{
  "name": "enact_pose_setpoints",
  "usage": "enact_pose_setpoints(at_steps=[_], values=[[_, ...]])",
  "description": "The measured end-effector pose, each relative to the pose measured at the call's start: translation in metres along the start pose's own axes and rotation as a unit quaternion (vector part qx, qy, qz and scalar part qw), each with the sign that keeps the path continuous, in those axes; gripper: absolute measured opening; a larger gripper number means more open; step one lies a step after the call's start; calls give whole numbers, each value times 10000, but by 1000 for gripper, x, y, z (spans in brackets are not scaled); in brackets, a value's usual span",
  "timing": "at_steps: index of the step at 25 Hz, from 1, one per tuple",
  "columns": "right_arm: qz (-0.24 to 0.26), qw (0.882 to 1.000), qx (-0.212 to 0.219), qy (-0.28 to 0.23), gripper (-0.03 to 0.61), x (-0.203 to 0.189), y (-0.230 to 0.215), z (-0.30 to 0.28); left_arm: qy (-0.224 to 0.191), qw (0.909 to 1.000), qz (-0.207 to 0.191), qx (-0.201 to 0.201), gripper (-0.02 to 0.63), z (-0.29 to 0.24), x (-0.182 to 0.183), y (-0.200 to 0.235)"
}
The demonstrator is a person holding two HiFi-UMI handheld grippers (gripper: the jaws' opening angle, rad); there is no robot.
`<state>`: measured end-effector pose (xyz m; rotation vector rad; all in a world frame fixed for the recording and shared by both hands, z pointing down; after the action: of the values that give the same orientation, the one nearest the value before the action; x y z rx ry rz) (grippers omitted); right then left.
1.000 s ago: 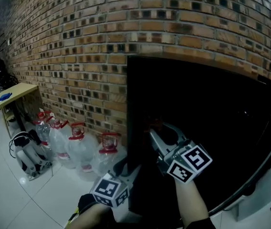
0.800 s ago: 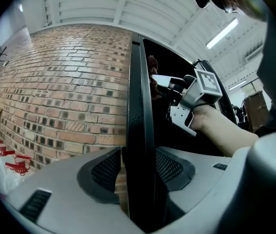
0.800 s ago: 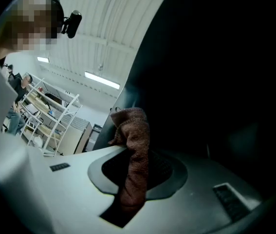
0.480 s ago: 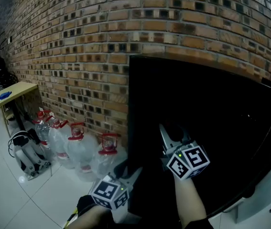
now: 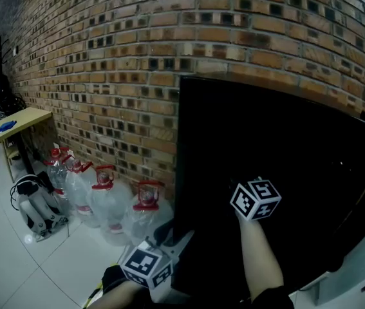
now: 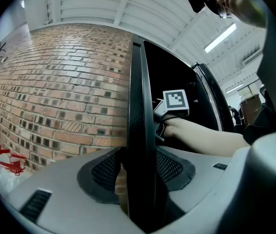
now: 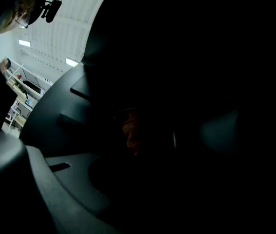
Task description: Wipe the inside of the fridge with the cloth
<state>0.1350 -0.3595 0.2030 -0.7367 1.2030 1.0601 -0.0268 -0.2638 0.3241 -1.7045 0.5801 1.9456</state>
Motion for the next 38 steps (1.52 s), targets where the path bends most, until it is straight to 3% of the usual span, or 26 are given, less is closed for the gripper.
enact_pose_setpoints(at_steps=[15, 23, 27, 31, 35, 38], values=[[541, 9915, -987, 654, 75, -26, -71, -59, -108, 9999, -10, 58, 210, 0, -3, 0], [634, 9836, -1490, 797, 74, -19, -77, -65, -104, 9999, -17, 36, 209, -1, -1, -1], [555, 9859, -1360, 804, 74, -24, -82, -68, -158, 9999, -21, 16, 210, -1, 0, 3], [66, 9922, -1025, 707, 75, -23, -81, -42, -229, 9997, -55, 11, 210, -1, -1, 4], [-175, 9971, -669, 319, 75, -7, -54, 8, -88, 10000, -44, 6, 212, 0, -1, 1], [-169, 9997, -151, 136, 75, 1, -15, 43, -159, 9998, -87, 74, 215, 6, -4, 0]])
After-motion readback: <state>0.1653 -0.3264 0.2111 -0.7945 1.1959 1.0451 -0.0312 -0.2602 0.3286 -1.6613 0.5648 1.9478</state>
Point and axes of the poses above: the fingertips, and each gripper's own axes: z backward along the fingers, y to its left, x out of its top, the point moved 4 cm from there along z, backward along the fingers, and after that the axes turned 6 degrees about y, right-handed, at the moved point
